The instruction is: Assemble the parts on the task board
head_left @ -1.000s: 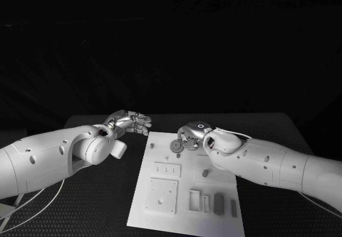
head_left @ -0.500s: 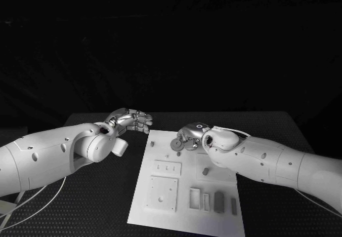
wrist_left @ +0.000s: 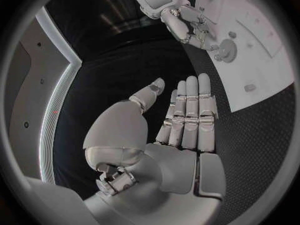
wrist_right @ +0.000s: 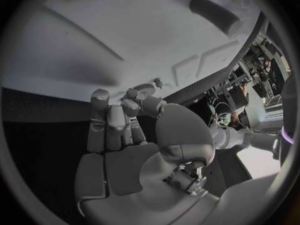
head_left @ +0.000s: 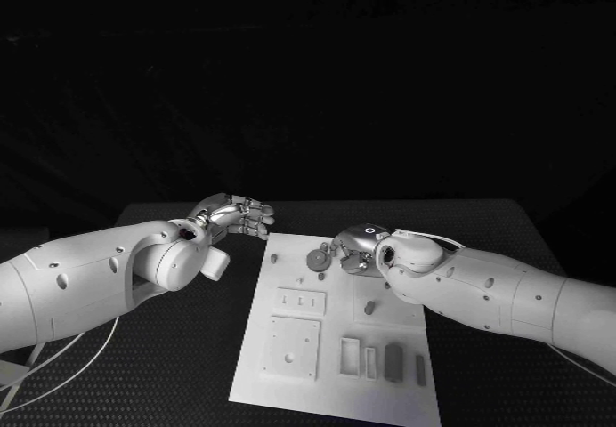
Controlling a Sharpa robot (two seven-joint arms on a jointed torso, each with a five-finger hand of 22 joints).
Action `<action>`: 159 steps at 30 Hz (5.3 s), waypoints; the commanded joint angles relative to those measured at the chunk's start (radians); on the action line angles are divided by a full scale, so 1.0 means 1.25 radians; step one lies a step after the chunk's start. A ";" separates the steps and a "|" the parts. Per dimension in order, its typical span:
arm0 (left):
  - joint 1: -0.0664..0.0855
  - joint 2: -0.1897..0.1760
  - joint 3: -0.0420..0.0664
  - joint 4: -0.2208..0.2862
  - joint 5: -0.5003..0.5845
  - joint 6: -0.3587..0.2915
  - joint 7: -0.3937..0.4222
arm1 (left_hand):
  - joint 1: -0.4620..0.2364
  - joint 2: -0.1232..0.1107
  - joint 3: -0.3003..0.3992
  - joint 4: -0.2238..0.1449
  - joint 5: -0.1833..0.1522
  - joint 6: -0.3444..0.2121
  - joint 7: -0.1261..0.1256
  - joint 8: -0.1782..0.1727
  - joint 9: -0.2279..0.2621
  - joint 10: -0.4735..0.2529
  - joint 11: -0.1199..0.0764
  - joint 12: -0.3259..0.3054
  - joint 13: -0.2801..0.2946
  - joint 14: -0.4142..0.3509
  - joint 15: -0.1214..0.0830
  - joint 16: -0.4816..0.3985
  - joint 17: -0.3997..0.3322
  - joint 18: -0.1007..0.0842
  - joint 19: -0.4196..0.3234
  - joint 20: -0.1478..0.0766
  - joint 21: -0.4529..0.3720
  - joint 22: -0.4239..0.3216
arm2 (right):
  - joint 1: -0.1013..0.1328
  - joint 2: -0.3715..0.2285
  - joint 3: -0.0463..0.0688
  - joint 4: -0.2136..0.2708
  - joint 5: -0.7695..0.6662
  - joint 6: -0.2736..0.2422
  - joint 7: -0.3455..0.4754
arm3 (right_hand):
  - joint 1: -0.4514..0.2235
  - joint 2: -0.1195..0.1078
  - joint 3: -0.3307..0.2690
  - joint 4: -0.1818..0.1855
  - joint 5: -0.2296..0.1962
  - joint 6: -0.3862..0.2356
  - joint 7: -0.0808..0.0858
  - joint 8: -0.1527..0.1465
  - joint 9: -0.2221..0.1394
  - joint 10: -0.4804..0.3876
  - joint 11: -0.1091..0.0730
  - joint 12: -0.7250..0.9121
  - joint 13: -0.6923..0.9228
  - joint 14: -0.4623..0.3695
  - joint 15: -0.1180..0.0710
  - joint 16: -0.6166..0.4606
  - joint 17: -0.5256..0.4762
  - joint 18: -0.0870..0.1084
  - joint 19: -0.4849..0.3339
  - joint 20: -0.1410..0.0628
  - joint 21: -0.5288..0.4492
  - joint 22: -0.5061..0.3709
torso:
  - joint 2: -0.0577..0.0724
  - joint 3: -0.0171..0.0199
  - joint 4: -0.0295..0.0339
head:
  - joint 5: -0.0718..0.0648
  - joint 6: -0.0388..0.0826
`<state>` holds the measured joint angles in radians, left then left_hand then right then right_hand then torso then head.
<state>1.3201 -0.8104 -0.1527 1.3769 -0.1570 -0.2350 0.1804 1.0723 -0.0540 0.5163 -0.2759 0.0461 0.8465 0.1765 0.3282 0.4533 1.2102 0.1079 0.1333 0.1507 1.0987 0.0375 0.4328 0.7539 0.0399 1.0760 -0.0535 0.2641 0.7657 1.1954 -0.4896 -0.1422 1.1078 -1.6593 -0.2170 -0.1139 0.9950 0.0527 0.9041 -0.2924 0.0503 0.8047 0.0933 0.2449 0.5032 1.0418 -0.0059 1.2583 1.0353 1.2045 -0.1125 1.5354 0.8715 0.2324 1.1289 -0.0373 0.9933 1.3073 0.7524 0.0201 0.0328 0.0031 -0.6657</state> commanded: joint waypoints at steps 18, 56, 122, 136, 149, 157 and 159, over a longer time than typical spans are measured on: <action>0.001 -0.006 0.001 -0.004 -0.002 0.006 0.011 | -0.010 -0.002 -0.003 -0.004 0.004 -0.003 0.006 -0.003 -0.001 0.006 -0.002 -0.006 0.002 0.006 0.002 -0.007 0.003 0.008 -0.001 -0.004 -0.005 0.002 | 0.034 -0.146 0.020 0.123 0.118 -0.160 0.046 | 0.001 -0.123 -0.024 0.004 -0.002 0.026 0.039 0.014 0.003 0.013 0.029 0.005 -0.003 0.014 0.028 0.004 -0.008 0.024 0.018 -0.010 0.011 0.013 | -0.002 0.0008 -0.0046 | -0.015 0.016; -0.001 -0.002 0.000 -0.023 -0.002 0.020 0.015 | -0.011 -0.005 -0.005 -0.005 0.004 -0.003 0.006 -0.004 -0.001 0.006 -0.001 -0.009 0.003 0.006 0.003 -0.011 0.007 0.008 -0.002 -0.003 -0.007 0.003 | -0.024 -0.290 0.018 0.082 0.235 -0.117 0.213 | 0.036 -0.209 -0.212 0.005 -0.001 0.028 0.043 0.013 -0.001 -0.026 0.034 -0.005 -0.010 -0.037 0.035 -0.016 -0.030 0.024 -0.027 0.014 -0.022 0.008 | -0.010 0.0039 -0.0240 | -0.029 0.017; -0.003 -0.004 0.000 -0.023 -0.003 0.026 0.010 | -0.012 -0.003 -0.006 -0.005 0.004 -0.003 0.006 -0.004 -0.002 0.007 -0.001 -0.012 0.004 0.006 0.003 -0.016 0.012 0.008 -0.002 -0.003 -0.009 0.004 | -0.078 -0.214 0.018 -0.008 0.245 -0.159 0.200 | 0.040 -0.175 -0.236 0.010 -0.001 0.073 0.040 0.021 0.007 -0.019 0.030 -0.005 -0.014 -0.032 0.030 -0.007 -0.032 0.024 -0.018 0.011 -0.021 0.011 | -0.011 0.0015 -0.0241 | -0.021 0.002; -0.003 -0.005 0.000 -0.022 -0.005 0.029 0.008 | -0.012 -0.004 -0.007 -0.005 0.004 -0.004 0.006 -0.005 -0.002 0.007 -0.001 -0.013 0.004 0.007 0.003 -0.017 0.013 0.008 -0.002 -0.003 -0.010 0.005 | -0.082 -0.210 0.018 -0.012 0.247 -0.159 0.196 | 0.037 -0.176 -0.234 0.014 -0.001 0.062 0.046 0.014 0.006 -0.026 0.036 -0.004 -0.012 -0.036 0.036 -0.006 -0.031 0.024 -0.020 0.013 -0.023 0.011 | -0.012 0.0018 -0.0242 | -0.020 -0.001; -0.003 -0.006 0.000 -0.022 -0.006 0.028 0.008 | -0.012 -0.003 -0.007 -0.005 0.004 -0.004 0.006 -0.005 -0.002 0.007 -0.001 -0.014 0.005 0.007 0.003 -0.018 0.014 0.008 -0.002 -0.003 -0.010 0.005 | -0.083 -0.213 0.018 -0.014 0.253 -0.175 0.203 | 0.065 -0.100 -0.215 0.003 0.000 0.126 0.024 0.050 0.026 -0.018 0.016 0.004 -0.011 -0.032 0.020 -0.001 -0.030 0.024 -0.018 0.011 -0.018 0.014 | -0.012 0.0020 -0.0243 | -0.021 -0.002; -0.003 -0.005 0.000 -0.022 -0.006 0.029 0.008 | -0.011 -0.002 -0.007 -0.005 0.004 -0.004 0.006 -0.005 -0.002 0.008 -0.001 -0.014 0.005 0.007 0.003 -0.019 0.015 0.008 -0.001 -0.003 -0.010 0.005 | -0.083 -0.211 0.018 -0.010 0.252 -0.188 0.208 | 0.092 -0.068 -0.214 0.000 0.000 0.169 0.007 0.074 0.042 -0.012 0.000 0.003 -0.013 -0.031 0.004 0.000 -0.030 0.024 -0.022 0.008 -0.013 0.016 | -0.012 0.0020 -0.0239 | -0.021 -0.004; -0.003 -0.006 0.000 -0.022 -0.006 0.029 0.008 | -0.011 -0.002 -0.007 -0.005 0.004 -0.003 0.006 -0.004 -0.002 0.008 -0.001 -0.014 0.005 0.007 0.003 -0.019 0.015 0.008 -0.002 -0.003 -0.010 0.005 | -0.083 -0.210 0.019 -0.010 0.252 -0.192 0.210 | 0.094 -0.069 -0.216 0.000 0.000 0.172 0.006 0.075 0.043 -0.011 -0.002 0.003 -0.013 -0.031 0.002 0.001 -0.030 0.024 -0.022 0.008 -0.012 0.016 | -0.012 0.0019 -0.0242 | -0.021 -0.005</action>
<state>1.3163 -0.8184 -0.1538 1.3468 -0.1611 -0.2137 0.1836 1.0683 -0.0579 0.5108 -0.2814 0.0461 0.8430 0.1801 0.3282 0.4523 1.2132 0.1037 0.1227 0.1558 1.1023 0.0411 0.4134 0.7717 0.0304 1.0757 -0.0533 0.2564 0.7707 1.0930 -0.7530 -0.1192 1.0935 -1.3449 -0.4398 0.1345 1.1094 -0.0430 0.6337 -0.2925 0.0493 0.9621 0.0824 0.3252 0.5368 1.0276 -0.0020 1.2572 1.0202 1.1664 -0.1032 1.5314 0.8324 0.2349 1.1032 -0.0194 0.9740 1.3074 0.7376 0.0226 0.0027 -0.0241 -0.6703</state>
